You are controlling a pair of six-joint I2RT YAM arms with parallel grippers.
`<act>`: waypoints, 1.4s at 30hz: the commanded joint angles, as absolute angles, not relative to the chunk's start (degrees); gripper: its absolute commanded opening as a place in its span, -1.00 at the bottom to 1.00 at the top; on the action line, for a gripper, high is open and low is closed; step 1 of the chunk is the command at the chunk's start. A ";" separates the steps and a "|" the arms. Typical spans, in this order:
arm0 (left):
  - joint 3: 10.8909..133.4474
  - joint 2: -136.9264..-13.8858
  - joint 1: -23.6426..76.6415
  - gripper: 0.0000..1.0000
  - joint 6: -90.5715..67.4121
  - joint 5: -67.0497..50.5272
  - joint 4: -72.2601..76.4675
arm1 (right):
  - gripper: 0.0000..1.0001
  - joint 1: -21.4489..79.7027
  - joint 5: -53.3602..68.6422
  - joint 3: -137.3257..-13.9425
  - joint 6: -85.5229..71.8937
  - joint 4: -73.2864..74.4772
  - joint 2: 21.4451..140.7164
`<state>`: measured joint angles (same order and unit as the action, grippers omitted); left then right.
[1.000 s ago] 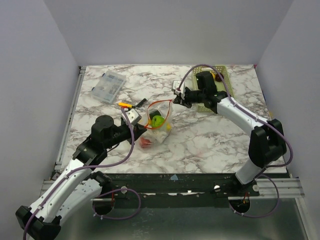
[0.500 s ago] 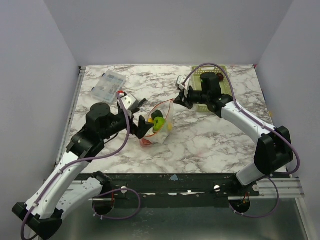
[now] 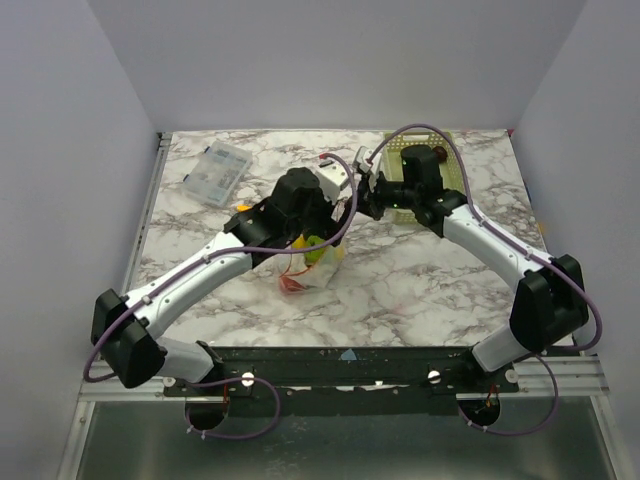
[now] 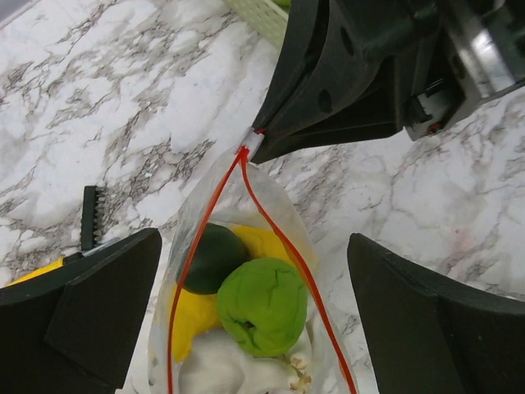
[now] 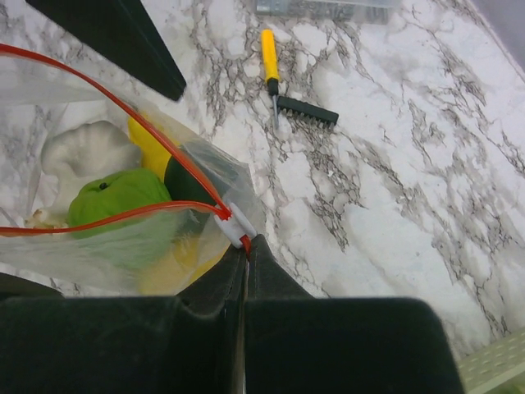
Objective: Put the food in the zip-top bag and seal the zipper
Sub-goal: Zip the zipper food storage bag at the center of the board.
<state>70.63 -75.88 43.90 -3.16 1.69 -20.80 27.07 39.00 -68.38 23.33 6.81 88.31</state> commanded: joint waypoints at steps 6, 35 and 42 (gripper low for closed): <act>70.14 -80.11 47.20 0.12 -0.26 17.37 -17.30 | -0.99 27.77 38.32 -64.68 14.52 1.30 83.68; 60.94 -69.71 34.08 -1.00 -8.87 -40.18 -9.27 | 0.84 25.50 38.77 -41.99 -9.68 -23.03 69.58; 60.60 -69.31 33.41 -1.00 -9.88 -44.58 -9.49 | 0.49 24.54 57.09 -40.33 -13.13 -38.32 74.06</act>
<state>60.49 -71.24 33.80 -8.45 -38.06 -12.80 24.80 42.61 -39.68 -10.55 -24.80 71.90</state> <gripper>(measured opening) 0.014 0.769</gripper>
